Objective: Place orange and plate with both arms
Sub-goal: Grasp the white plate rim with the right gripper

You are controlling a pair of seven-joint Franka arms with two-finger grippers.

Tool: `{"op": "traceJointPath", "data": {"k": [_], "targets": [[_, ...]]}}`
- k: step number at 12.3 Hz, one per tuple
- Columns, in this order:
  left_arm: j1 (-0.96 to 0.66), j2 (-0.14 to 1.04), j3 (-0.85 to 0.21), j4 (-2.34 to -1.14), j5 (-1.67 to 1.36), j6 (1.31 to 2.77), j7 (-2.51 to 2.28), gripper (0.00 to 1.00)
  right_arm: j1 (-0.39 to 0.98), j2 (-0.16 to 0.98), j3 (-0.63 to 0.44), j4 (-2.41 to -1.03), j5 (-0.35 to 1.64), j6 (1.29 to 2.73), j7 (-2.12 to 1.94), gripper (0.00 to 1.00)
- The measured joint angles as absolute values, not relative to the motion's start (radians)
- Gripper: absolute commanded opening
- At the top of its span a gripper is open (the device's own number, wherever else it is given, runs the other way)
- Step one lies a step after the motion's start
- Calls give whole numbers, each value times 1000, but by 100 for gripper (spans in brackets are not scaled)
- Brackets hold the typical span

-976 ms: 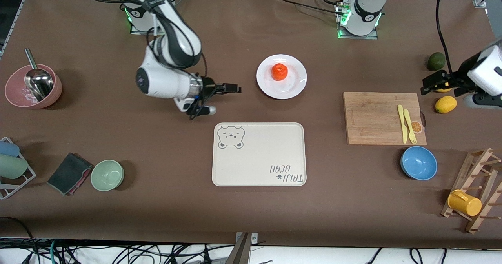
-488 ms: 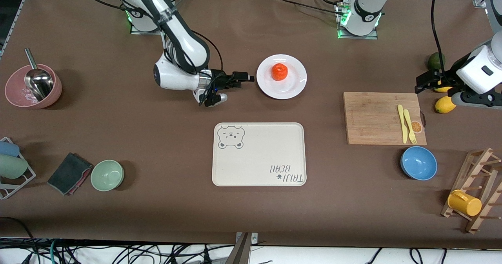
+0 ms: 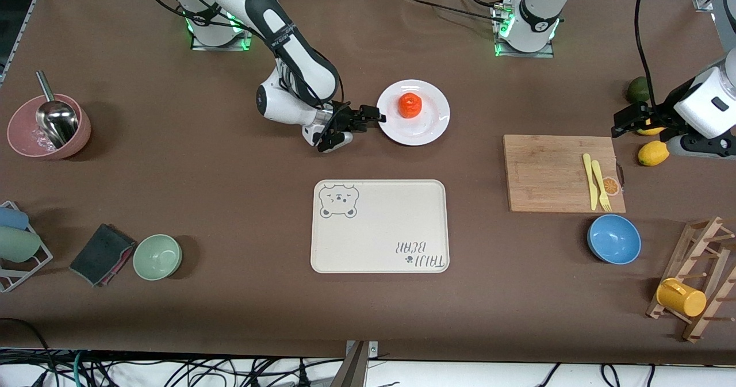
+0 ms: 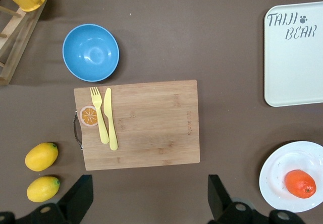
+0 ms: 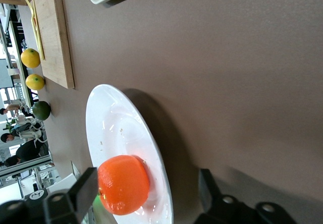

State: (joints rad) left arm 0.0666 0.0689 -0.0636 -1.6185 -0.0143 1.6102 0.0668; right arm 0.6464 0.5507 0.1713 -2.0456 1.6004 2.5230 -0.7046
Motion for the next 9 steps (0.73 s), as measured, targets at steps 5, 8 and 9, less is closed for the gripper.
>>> {"op": "traceJointPath", "data": {"k": [5, 8, 9], "targets": [[67, 69, -64, -1619, -14, 1610, 67, 100, 677, 578, 184, -2046, 1771, 2525, -849, 82], [67, 69, -64, -1619, -14, 1610, 67, 100, 689, 591, 184, -2046, 1778, 2526, -866, 52], [67, 69, -64, -1619, -14, 1610, 67, 100, 694, 593, 184, -2046, 1778, 2531, -876, 42]]}}
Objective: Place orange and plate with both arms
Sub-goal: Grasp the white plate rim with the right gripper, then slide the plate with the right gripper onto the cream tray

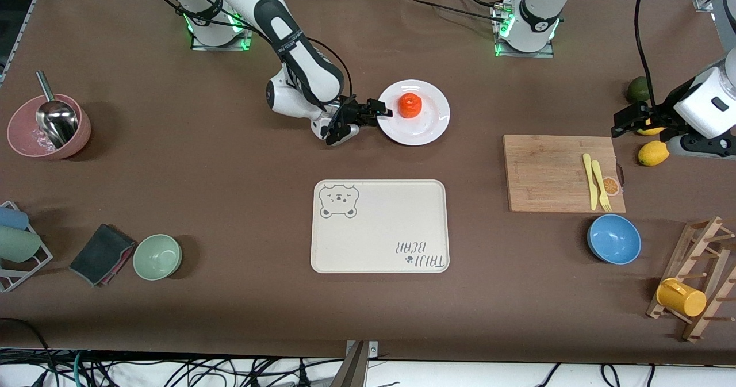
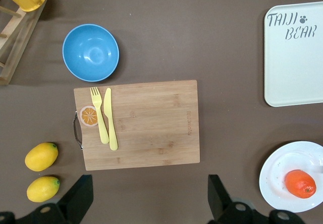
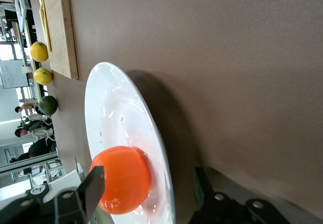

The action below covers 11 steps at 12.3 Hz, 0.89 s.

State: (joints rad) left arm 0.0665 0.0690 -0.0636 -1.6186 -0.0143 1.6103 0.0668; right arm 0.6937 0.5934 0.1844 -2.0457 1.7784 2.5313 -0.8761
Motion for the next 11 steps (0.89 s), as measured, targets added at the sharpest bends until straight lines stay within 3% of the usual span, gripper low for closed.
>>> {"op": "traceJointPath", "data": {"k": [1, 5, 8, 11], "targets": [[66, 69, -64, -1619, -14, 1610, 67, 100, 701, 595, 184, -2046, 1778, 2548, -886, 33], [66, 69, -65, -1619, -14, 1610, 67, 100, 729, 614, 185, -2047, 1779, 2579, -916, 24], [65, 69, -66, -1619, -14, 1610, 67, 100, 734, 619, 185, -2048, 1779, 2597, -919, 0], [65, 69, -66, -1619, -14, 1610, 67, 100, 737, 609, 191, -2043, 1783, 2604, -920, 0]]}}
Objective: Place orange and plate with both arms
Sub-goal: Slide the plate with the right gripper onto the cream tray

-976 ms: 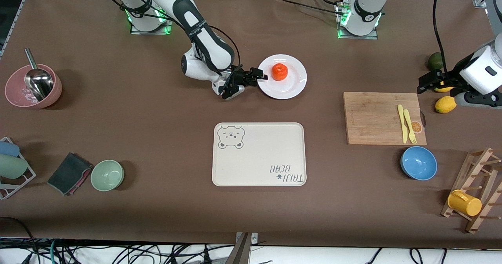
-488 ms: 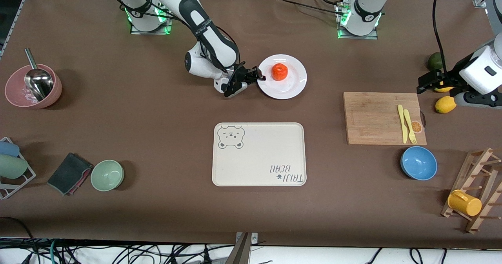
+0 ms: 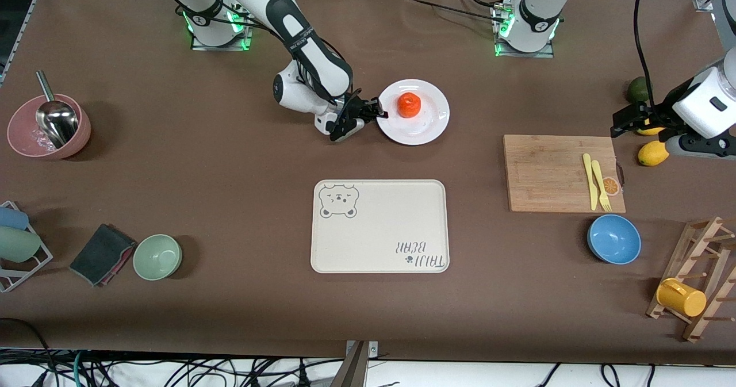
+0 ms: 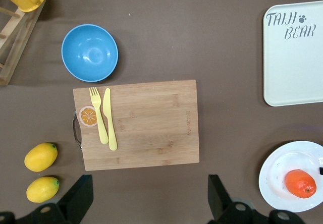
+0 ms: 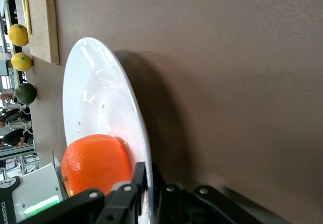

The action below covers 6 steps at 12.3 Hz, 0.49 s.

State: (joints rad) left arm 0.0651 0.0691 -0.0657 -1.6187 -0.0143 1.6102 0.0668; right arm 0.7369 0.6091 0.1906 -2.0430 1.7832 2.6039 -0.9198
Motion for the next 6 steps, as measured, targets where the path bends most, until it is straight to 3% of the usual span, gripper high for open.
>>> {"op": "traceJointPath", "data": {"k": [6], "targets": [[64, 69, -67, -1619, -14, 1610, 67, 100, 736, 592, 164, -2037, 1784, 2622, -921, 0]]}}
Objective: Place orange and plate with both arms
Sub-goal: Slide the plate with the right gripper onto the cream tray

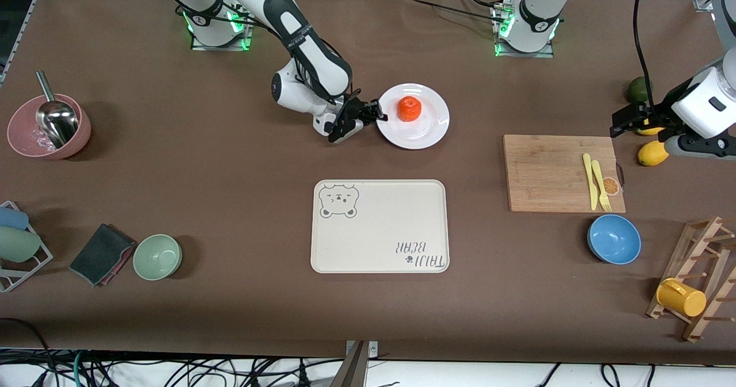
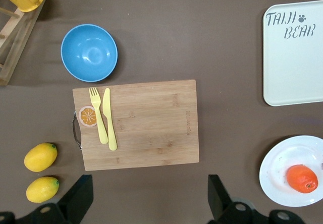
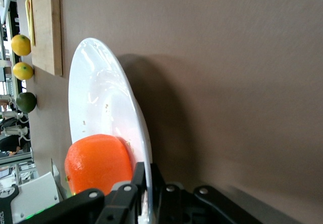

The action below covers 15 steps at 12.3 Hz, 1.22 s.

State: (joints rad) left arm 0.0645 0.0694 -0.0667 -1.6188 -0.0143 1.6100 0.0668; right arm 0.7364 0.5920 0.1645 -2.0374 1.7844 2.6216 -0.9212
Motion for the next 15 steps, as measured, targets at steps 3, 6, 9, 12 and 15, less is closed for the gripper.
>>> {"op": "traceJointPath", "data": {"k": [3, 6, 9, 12, 15], "targets": [[64, 70, -67, -1619, -14, 1610, 67, 100, 732, 580, 130, -2029, 1807, 2621, -904, 0], [64, 70, -67, -1619, -14, 1610, 67, 100, 732, 562, 111, -2006, 1866, 2621, -846, 0], [63, 70, -67, -1619, -14, 1609, 67, 100, 729, 535, 32, -1957, 1867, 2621, -736, 0], [63, 70, -67, -1620, -14, 1609, 67, 100, 691, 548, -41, -1850, 1848, 2621, -673, 0], [63, 70, -68, -1620, -14, 1608, 67, 100, 622, 651, -58, -1719, 1721, 2615, -607, 0]]}}
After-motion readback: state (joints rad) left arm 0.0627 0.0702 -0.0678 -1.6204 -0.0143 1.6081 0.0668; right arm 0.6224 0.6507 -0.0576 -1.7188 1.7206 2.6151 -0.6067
